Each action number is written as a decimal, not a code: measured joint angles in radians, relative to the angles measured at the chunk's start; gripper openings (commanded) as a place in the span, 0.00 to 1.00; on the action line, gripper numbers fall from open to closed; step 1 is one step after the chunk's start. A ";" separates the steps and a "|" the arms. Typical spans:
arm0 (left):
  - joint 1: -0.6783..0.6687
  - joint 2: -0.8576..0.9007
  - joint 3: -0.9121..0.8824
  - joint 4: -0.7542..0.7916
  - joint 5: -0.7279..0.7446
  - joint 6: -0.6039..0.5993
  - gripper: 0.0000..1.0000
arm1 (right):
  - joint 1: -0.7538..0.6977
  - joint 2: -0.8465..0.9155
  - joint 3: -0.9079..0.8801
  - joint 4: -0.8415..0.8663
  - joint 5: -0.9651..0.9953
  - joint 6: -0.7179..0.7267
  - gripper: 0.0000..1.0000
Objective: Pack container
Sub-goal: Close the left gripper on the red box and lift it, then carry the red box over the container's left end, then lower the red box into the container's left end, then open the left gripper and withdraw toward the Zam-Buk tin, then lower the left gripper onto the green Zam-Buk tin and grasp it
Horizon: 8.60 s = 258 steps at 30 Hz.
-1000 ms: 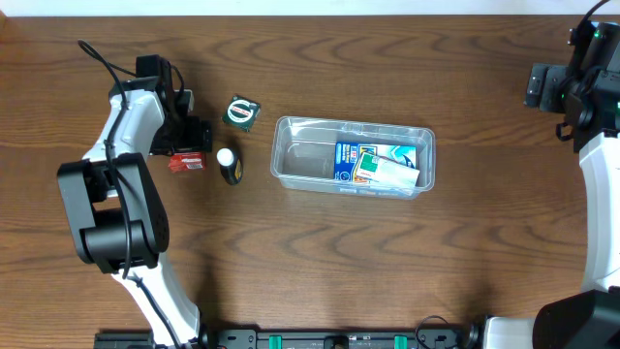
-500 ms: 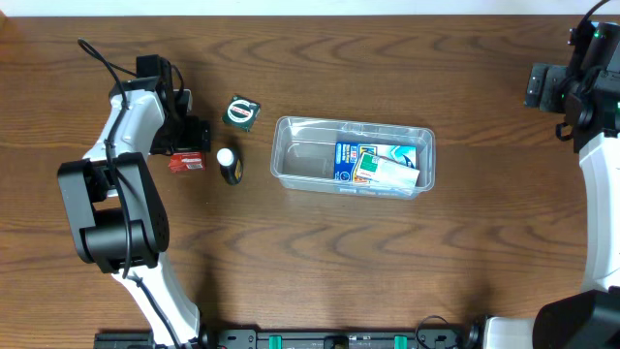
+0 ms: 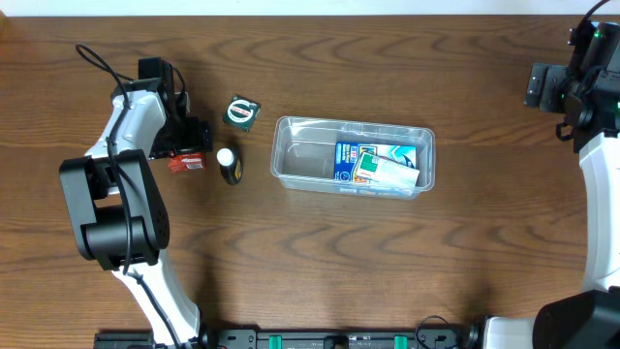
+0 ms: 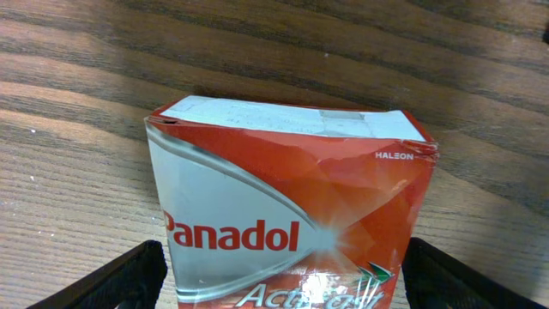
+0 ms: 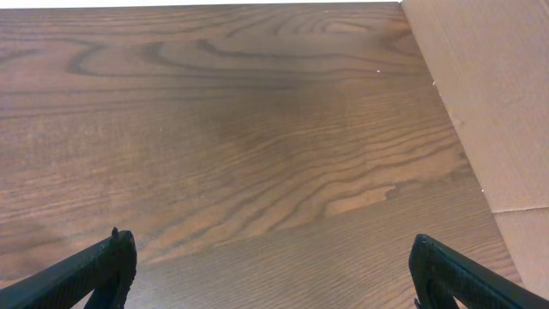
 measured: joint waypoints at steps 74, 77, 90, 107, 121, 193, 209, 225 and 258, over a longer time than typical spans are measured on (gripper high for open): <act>-0.662 -0.307 0.088 -0.023 0.095 -0.253 0.54 | 0.000 0.000 0.000 0.000 0.000 0.000 0.99; -0.678 -0.252 0.088 -0.023 0.080 -0.274 0.54 | 0.000 0.000 0.000 0.000 0.000 0.000 0.99; -0.703 -0.138 0.088 -0.024 0.069 -0.314 0.54 | 0.000 0.000 0.000 0.000 0.000 0.000 0.99; -0.703 -0.085 0.086 -0.024 0.016 -0.352 0.54 | 0.000 0.000 0.000 0.000 0.000 0.000 0.99; -0.703 -0.033 0.085 -0.017 0.000 -0.369 0.54 | 0.000 0.000 0.000 0.000 0.000 0.000 0.99; -0.694 0.008 0.085 -0.004 0.029 -0.494 0.73 | 0.000 0.000 0.000 0.000 0.000 0.000 0.99; -0.694 0.008 0.085 -0.001 0.036 -0.488 0.95 | 0.000 0.000 0.000 0.000 0.000 0.000 0.99; -0.694 -0.311 0.087 -0.009 0.113 -0.315 0.98 | 0.000 0.000 0.000 0.000 0.000 0.000 0.99; -0.190 -0.057 0.504 -0.239 0.062 0.046 0.98 | 0.000 0.000 0.000 0.000 0.000 0.000 0.99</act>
